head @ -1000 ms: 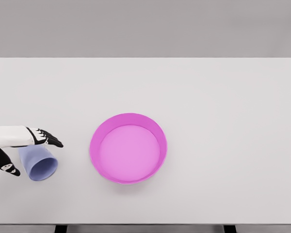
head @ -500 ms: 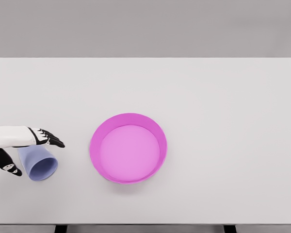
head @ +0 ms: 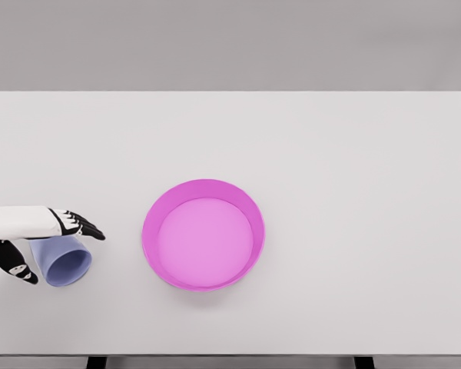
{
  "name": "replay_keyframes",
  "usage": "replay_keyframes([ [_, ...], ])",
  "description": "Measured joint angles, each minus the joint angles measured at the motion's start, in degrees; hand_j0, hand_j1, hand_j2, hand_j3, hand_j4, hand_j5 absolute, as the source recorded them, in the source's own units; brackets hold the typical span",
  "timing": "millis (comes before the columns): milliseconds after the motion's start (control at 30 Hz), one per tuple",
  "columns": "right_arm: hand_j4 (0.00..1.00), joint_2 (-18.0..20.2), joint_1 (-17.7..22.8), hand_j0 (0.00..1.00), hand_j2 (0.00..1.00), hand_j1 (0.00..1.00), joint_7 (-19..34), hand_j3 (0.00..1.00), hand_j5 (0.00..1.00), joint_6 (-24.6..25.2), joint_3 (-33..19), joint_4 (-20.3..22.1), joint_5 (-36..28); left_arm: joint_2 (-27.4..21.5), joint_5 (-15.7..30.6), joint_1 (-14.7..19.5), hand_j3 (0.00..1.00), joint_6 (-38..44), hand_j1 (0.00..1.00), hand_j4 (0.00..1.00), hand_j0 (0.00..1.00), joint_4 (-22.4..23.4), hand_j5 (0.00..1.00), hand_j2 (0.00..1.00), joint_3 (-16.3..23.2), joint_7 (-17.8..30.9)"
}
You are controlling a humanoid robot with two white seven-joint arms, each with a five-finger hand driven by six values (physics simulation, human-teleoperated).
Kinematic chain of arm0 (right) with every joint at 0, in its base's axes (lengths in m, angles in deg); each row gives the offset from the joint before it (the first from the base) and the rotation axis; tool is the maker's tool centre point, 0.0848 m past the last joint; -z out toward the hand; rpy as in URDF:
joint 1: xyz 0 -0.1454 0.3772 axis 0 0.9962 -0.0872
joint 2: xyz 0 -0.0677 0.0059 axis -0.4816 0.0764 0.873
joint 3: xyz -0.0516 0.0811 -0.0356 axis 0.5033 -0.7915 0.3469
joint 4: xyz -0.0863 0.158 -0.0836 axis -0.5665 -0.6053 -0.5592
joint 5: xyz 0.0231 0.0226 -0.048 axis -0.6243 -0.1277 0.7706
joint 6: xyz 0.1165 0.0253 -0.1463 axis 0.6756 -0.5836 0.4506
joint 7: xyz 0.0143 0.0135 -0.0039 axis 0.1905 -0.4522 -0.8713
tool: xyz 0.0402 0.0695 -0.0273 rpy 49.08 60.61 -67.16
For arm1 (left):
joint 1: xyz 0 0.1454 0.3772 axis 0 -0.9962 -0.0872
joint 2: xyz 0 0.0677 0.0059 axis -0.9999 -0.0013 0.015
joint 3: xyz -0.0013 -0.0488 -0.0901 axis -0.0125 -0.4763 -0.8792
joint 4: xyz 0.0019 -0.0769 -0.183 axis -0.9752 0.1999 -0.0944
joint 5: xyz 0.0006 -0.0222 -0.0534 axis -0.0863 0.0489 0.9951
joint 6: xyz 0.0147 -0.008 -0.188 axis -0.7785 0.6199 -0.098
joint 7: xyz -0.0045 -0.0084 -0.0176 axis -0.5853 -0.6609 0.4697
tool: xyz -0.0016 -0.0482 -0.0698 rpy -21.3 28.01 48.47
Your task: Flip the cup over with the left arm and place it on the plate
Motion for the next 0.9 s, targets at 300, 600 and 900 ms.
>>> replay_keyframes([
  [300, 1.0, 0.0, 0.0, 1.0, 1.0, 1.0, 0.0, 1.0, 1.0, 0.0, 0.0, 0.01, 0.0, 1.13, -0.91, -0.7, 1.0, -0.01, 1.0, 1.0, 1.0, 1.1, 1.0, 1.0, 0.23, 0.0],
  [600, 1.0, 0.0, 0.0, 1.0, 1.0, 1.0, 0.01, 1.0, 1.0, 0.0, 0.0, 0.0, 0.0, 1.33, -0.96, -1.41, 0.63, 0.03, 0.63, 0.63, 0.63, 1.1, 0.63, 0.63, 0.33, -0.04],
  [900, 1.0, 0.0, 0.0, 1.0, 1.0, 1.0, 0.0, 1.0, 1.0, 0.0, 0.0, 0.0, 0.0, 1.05, -0.09, -1.5, 0.57, 0.0, 0.57, 0.57, 0.57, -1.96, 0.57, 0.57, -0.22, -0.02],
])
